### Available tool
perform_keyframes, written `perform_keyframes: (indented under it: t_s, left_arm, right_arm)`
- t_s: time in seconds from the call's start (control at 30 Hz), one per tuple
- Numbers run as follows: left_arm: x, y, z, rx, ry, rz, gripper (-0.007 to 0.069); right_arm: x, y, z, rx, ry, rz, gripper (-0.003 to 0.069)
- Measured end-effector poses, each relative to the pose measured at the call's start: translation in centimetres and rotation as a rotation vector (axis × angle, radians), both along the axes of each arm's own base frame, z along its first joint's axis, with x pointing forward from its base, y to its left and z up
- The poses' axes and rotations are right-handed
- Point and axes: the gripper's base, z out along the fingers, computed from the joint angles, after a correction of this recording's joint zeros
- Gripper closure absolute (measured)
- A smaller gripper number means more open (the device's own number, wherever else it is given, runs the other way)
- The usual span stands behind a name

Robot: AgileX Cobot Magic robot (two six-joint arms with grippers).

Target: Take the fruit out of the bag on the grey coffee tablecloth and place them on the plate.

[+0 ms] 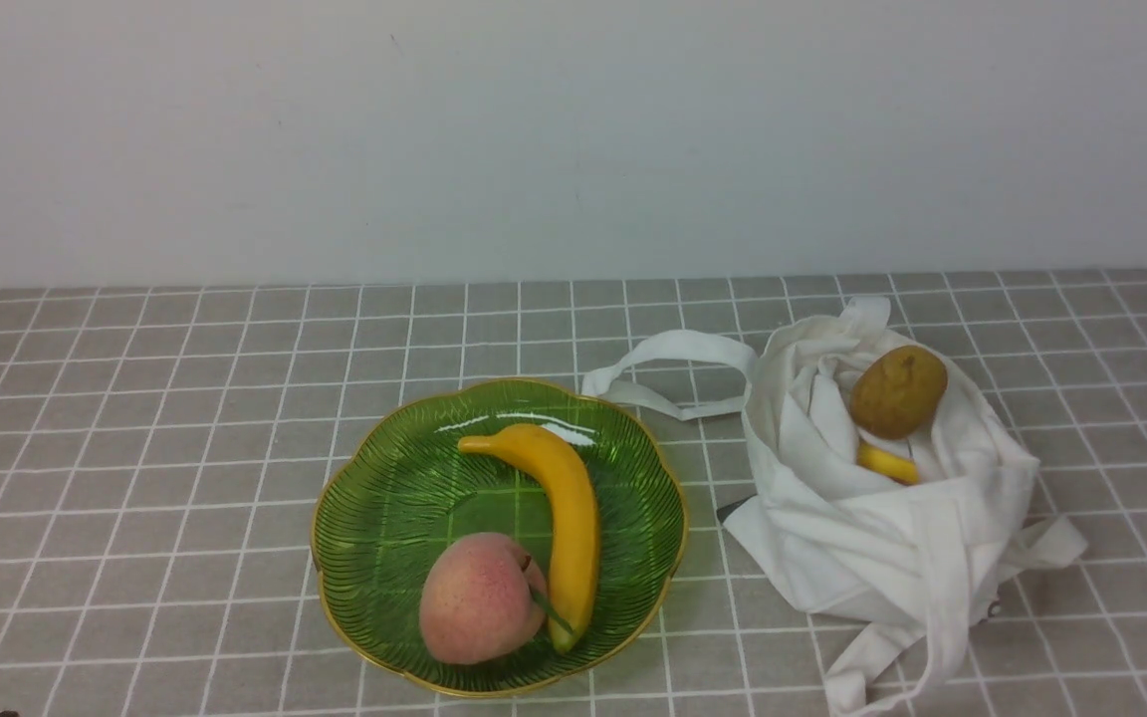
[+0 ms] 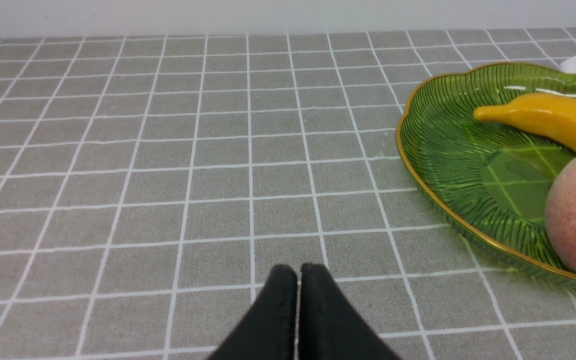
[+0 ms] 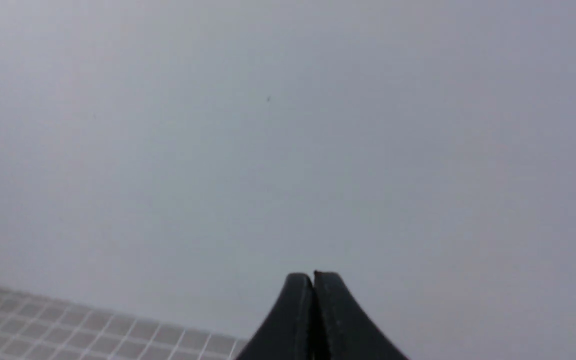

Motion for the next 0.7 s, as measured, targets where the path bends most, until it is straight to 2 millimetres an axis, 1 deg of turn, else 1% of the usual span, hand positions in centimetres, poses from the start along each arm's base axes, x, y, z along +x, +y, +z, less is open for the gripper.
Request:
perform_keyframes:
  t_s: [0.1,0.13,0.17,0.23,0.27,0.3,0.33,0.37,0.43,0.47,0.63,0.7]
  left_arm:
    - [0.0,0.0,0.0,0.000,0.000,0.000,0.0632]
    - [0.0,0.0,0.0,0.000,0.000,0.000,0.0632]
    - [0.0,0.0,0.0,0.000,0.000,0.000,0.0632]
    - [0.0,0.0,0.0,0.000,0.000,0.000,0.0632]
    - [0.0,0.0,0.0,0.000,0.000,0.000,0.0632]
    - [0.0,0.0,0.0,0.000,0.000,0.000,0.0632]
    - [0.0,0.0,0.0,0.000,0.000,0.000,0.0632]
    - [0.0,0.0,0.0,0.000,0.000,0.000,0.0632]
    - [0.0,0.0,0.0,0.000,0.000,0.000,0.0632]
    - [0.0,0.0,0.0,0.000,0.000,0.000,0.0632]
    - [0.0,0.0,0.0,0.000,0.000,0.000,0.0632]
    - [0.0,0.0,0.0,0.000,0.000,0.000,0.0632]
  right_arm:
    - [-3.1,-1.3,-2.9,0.076,-0.090,0.007,0.0671]
    - [-3.6,-1.5,-4.2,0.097,-0.100,0.015,0.0671]
    - [-4.2,-1.6,-5.1,0.125,-0.135,0.030,0.0671]
    - [-5.5,-1.9,-7.4,0.171,-0.210,0.060,0.0671]
    - [-6.1,-1.9,-8.5,0.191,-0.281,0.086,0.0671]
    - [-6.3,-2.0,-8.5,0.194,-0.289,0.086,0.0671]
    - [-6.5,-1.9,-9.8,0.204,-0.341,0.111,0.0671]
    - [-6.7,-1.8,-10.7,0.210,-0.375,0.127,0.0671]
    - [-6.7,-1.6,-12.2,0.218,-0.419,0.153,0.0671]
    - [-6.6,-1.5,-12.6,0.217,-0.418,0.158,0.0671]
    - [-6.0,-1.0,-14.2,0.210,-0.409,0.173,0.0671]
    - [-5.9,-1.0,-14.3,0.209,-0.404,0.173,0.0671]
